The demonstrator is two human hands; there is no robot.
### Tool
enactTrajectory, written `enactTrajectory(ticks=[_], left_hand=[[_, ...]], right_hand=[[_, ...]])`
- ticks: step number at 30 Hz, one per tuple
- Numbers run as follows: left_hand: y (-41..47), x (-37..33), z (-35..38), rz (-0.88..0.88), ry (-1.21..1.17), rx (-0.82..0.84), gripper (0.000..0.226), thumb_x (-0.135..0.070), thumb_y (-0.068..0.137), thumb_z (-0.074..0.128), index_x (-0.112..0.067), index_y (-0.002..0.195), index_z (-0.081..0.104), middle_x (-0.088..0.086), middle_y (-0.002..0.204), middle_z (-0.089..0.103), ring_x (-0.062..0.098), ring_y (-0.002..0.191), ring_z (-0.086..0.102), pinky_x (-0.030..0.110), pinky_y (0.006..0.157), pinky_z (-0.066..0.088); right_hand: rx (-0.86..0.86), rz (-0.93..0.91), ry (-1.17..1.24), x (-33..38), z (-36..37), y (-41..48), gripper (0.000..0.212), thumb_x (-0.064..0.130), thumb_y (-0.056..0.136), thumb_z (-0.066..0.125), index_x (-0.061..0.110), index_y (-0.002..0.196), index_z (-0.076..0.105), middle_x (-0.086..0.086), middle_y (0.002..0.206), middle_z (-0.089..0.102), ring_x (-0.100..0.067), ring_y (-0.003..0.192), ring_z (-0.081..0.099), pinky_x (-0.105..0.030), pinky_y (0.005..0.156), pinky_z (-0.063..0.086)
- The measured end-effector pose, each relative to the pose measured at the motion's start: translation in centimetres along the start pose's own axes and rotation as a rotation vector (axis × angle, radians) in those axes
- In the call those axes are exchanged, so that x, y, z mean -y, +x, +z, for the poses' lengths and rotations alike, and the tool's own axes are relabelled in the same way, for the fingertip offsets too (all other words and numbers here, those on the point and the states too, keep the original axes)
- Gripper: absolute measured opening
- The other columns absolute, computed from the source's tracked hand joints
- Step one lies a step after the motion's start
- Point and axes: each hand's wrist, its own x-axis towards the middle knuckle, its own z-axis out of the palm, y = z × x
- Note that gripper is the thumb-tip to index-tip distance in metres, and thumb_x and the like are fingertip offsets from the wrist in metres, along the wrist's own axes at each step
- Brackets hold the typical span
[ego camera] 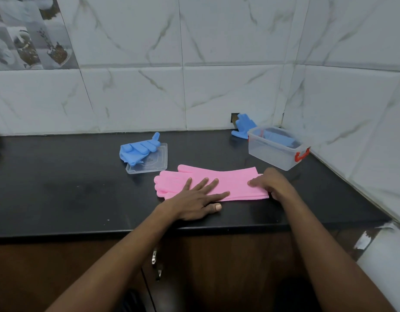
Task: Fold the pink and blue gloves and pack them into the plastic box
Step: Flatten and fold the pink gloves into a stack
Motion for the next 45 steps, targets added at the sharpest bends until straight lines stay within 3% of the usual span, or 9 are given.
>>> enactTrajectory(ticks=[10,15,20,23,26,29,34,39,45], left_hand=[[-0.5,-0.4,-0.3,-0.023,-0.152,0.018,0.053,-0.066,0.096,0.012,-0.056,0.149,0.011,-0.006,0.164,-0.010,0.019,0.150,-0.017,0.059,0.116,-0.016],[-2.7,-1.1,-6.2,-0.340,-1.176,-0.210,0.041,-0.058,0.099,0.035,-0.030,0.119,0.058,-0.016,0.131,0.051,-0.007,0.113,0.049,0.010,0.113,0.019],[-1.3,4.4,-7.3,-0.550,-1.756,-0.410,0.064,-0.060,0.093,0.048,0.002,0.107,0.059,0.023,0.094,0.070,0.031,0.079,0.070,0.039,0.074,0.061],[-1.9,5.1,-7.0,-0.692,-1.583,-0.294,0.037,-0.041,0.086,0.070,-0.005,0.090,0.064,0.009,0.077,0.067,0.020,0.068,0.064,0.033,0.071,0.054],[-2.0,5.2,-5.2,-0.828,-1.371,-0.246,0.011,-0.008,0.087,0.068,0.002,0.087,0.066,0.016,0.081,0.065,0.023,0.066,0.062,0.032,0.065,0.053],[-1.6,5.1,-4.7,-0.833,-1.340,-0.292,0.011,0.006,0.079,0.071,0.001,0.085,0.063,0.016,0.079,0.058,0.022,0.056,0.055,0.026,0.048,0.049],[-0.1,4.4,-4.3,-0.859,-0.879,-0.384,0.023,-0.008,0.071,0.077,-0.001,0.085,0.061,0.012,0.073,0.058,0.024,0.058,0.057,0.027,0.054,0.050],[0.1,3.1,-4.6,-0.957,-0.286,-0.326,0.033,-0.022,0.082,0.070,-0.013,0.111,0.057,0.012,0.123,0.046,0.032,0.101,0.055,0.044,0.085,0.051],[-1.2,5.4,-2.7,-1.029,-0.324,-0.113,0.065,-0.060,0.080,0.065,-0.013,0.124,0.055,0.017,0.132,0.054,0.032,0.121,0.048,0.040,0.094,0.047]], right_hand=[[-0.025,0.120,0.202,-0.4,0.1,-1.7,0.021,0.006,0.085,0.071,-0.002,0.093,0.053,-0.022,0.084,0.065,-0.028,0.058,0.070,-0.037,0.058,0.061],[-0.450,-0.246,-0.105,3.7,1.9,-4.1,0.034,0.004,0.088,0.062,0.006,0.119,0.047,-0.012,0.099,0.064,-0.026,0.086,0.065,-0.033,0.067,0.053],[-0.502,-0.757,-0.471,10.1,6.9,-8.5,0.047,0.008,0.098,0.043,0.008,0.143,0.028,-0.011,0.108,0.065,-0.031,0.094,0.063,-0.035,0.064,0.038],[-0.317,-0.911,-0.531,10.3,11.9,-10.9,0.060,0.010,0.098,0.042,0.000,0.149,0.014,-0.015,0.114,0.064,-0.032,0.100,0.061,-0.037,0.069,0.037],[-0.101,-0.821,-0.272,8.5,12.5,-11.0,0.054,0.024,0.094,0.053,0.008,0.142,0.036,-0.010,0.117,0.066,-0.029,0.104,0.063,-0.037,0.083,0.047],[-0.280,-0.664,-0.019,6.8,10.0,-8.4,0.030,0.012,0.090,0.050,0.010,0.118,0.060,-0.011,0.113,0.068,-0.028,0.102,0.063,-0.035,0.083,0.050],[-0.183,-0.273,-0.156,5.4,6.5,-3.7,0.012,0.017,0.093,0.052,0.009,0.085,0.049,-0.016,0.106,0.065,-0.033,0.091,0.060,-0.033,0.067,0.043],[-0.083,-0.184,-0.049,6.0,7.6,-3.1,0.024,0.029,0.087,0.063,0.011,0.088,0.047,-0.012,0.105,0.063,-0.032,0.091,0.060,-0.030,0.067,0.041],[0.099,-0.131,0.286,6.8,8.5,-1.8,0.021,0.018,0.083,0.070,0.005,0.085,0.054,-0.012,0.097,0.066,-0.026,0.084,0.065,-0.029,0.061,0.047]])
